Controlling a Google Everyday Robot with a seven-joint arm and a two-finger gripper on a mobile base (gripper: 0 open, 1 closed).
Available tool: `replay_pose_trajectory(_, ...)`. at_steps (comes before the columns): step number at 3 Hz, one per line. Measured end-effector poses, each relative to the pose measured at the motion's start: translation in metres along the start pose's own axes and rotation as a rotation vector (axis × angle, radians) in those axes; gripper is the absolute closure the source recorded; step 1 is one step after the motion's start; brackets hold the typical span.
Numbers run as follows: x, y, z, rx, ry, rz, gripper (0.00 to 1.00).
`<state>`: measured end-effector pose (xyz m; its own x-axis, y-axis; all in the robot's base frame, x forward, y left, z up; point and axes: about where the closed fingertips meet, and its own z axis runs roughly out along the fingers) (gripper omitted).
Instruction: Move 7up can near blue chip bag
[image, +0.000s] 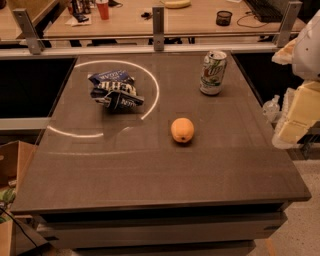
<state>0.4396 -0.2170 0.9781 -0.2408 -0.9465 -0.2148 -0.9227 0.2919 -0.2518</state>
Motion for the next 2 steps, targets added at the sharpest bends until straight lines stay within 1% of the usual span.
replay_pose_trajectory(1,0.022,-0.003,0.002,0.049,-0.046,0.156,0.0)
replay_pose_trajectory(2,0.059,-0.014,0.012,0.122,-0.176,0.325,0.0)
